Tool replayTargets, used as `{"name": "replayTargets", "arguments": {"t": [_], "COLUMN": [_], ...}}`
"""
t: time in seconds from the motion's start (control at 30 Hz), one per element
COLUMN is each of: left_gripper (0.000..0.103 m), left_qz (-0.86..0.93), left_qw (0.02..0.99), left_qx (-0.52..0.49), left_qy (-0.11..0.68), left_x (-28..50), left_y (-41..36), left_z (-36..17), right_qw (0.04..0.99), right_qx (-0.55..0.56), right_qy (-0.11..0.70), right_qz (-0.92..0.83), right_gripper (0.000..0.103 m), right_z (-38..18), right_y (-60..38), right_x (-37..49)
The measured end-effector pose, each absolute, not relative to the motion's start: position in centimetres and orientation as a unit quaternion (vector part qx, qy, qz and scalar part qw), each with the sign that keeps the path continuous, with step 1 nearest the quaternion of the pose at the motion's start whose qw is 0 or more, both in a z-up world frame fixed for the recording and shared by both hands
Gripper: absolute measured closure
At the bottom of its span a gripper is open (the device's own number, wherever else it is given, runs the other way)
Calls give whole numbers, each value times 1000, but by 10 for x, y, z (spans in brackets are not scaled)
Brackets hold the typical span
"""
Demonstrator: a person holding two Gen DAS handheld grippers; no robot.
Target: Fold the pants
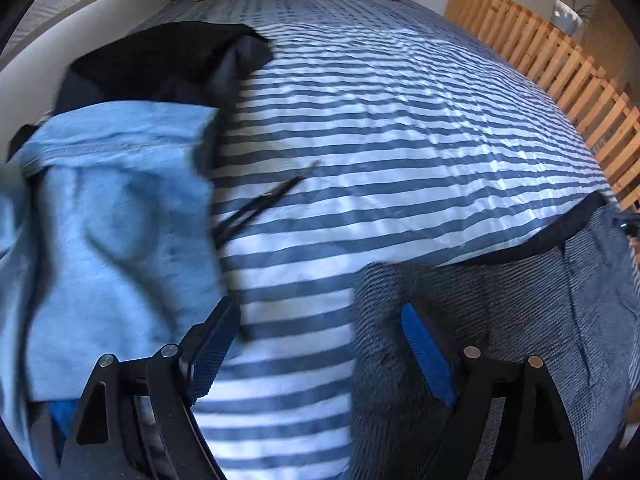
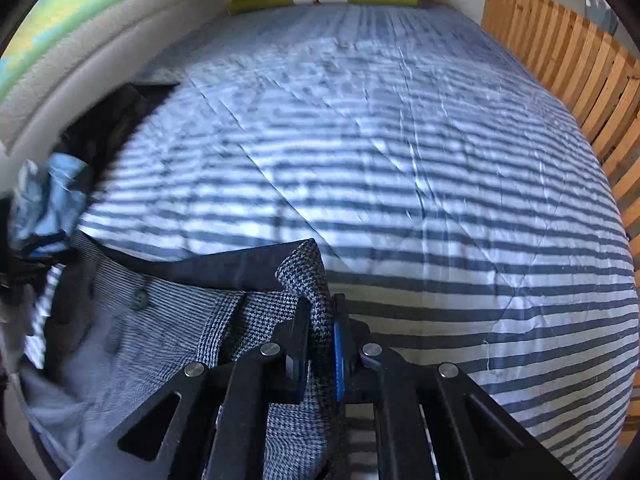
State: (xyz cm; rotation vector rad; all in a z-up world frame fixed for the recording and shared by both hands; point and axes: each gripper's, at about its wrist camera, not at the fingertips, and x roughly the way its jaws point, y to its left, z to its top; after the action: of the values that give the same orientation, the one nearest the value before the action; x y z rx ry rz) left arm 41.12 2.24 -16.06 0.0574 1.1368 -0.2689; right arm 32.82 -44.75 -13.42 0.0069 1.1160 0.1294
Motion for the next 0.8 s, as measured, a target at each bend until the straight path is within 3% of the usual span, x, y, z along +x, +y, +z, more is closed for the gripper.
{"name": "replayTargets", "arguments": {"t": [0.07,0.13,0.23,0.4,0.8], "left_gripper": [23,69,91,96,96], "left_qz": [-132,-152,-144,-141,-153], "left_qw": [831,825,836,861,955], "left_qx": [29,30,42,-14,7], "left_qy": [540,544,528,489,255], "left_x": [414,411,402,381,227], "left_y": [13,2,-8,9,26], "left_z": [-166,-168,-155,-86,194], "right_qw": [841,843,852,874,951], "right_qx": [15,26,31,33,1], "right_qy": [537,534,519,476,291], "right_qz": [61,63,66,90,102], "right_gripper": [95,95,95,95,95], "right_z": [-149,-152,-142,-78,153], "right_y": [-447,-446,-443,-433,-420], "right_x": [333,335,329,300,159]}}
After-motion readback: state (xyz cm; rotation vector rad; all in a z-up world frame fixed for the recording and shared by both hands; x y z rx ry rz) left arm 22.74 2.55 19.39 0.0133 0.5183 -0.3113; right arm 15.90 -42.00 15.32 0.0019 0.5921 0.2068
